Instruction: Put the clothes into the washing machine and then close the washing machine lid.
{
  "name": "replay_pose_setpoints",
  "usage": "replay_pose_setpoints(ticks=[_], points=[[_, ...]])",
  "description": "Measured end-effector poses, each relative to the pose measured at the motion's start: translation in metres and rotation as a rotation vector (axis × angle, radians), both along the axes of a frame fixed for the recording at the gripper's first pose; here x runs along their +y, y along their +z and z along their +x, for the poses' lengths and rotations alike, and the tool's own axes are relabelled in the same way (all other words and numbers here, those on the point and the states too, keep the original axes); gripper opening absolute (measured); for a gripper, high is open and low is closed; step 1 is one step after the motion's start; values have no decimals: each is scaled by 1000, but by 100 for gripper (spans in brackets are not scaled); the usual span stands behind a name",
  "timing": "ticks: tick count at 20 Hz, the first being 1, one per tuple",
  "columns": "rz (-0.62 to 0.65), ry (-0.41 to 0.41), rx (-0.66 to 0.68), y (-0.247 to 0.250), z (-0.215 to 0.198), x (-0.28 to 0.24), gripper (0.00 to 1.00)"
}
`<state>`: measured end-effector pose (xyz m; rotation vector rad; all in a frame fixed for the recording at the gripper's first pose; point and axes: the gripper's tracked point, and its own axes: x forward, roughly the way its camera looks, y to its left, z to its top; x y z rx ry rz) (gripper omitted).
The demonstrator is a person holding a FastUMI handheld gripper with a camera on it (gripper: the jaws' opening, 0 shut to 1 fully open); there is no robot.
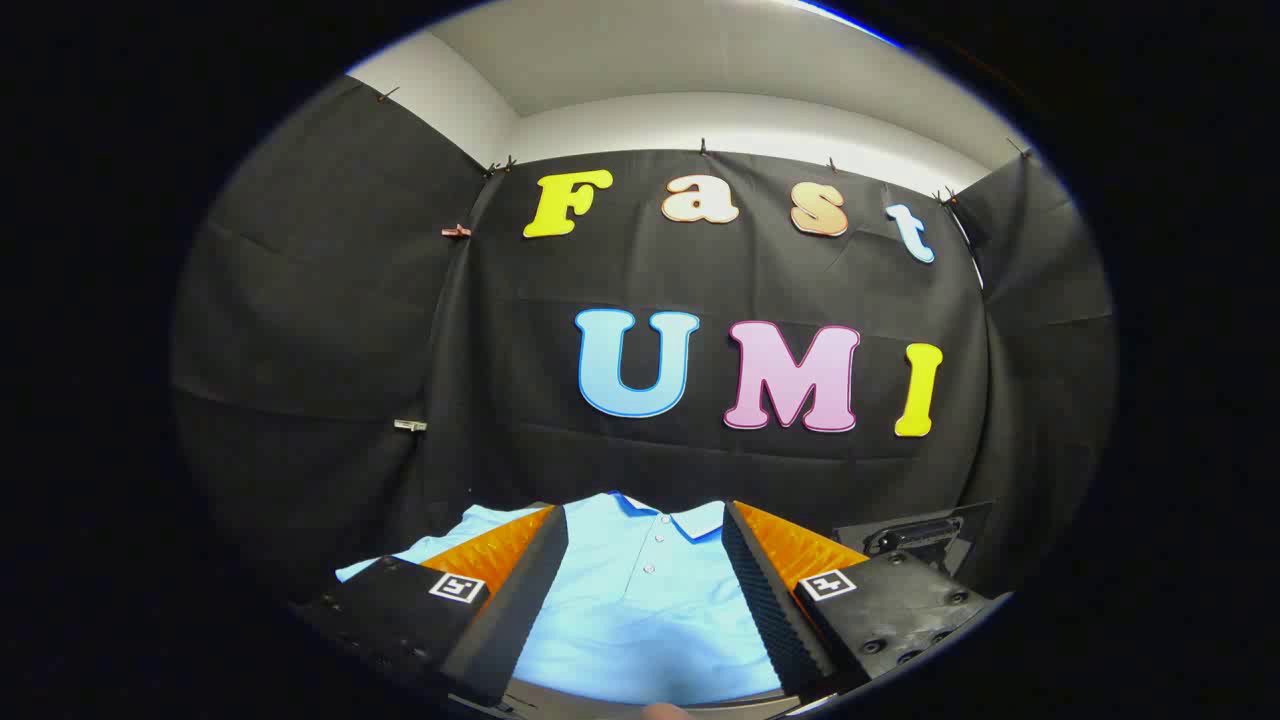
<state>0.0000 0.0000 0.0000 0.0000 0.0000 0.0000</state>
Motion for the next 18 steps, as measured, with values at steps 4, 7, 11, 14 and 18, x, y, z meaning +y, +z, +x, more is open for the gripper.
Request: replay_pose_setpoints(ticks=[4,7,11,14,18], points=[[0,12,-8,5,-1,1,98],[6,19,-7,6,-4,2,98],[-3,28,-7,5,-4,3,98],[-9,39,-2,4,-6,6,98],[-11,57,4,4,-6,9,98]])
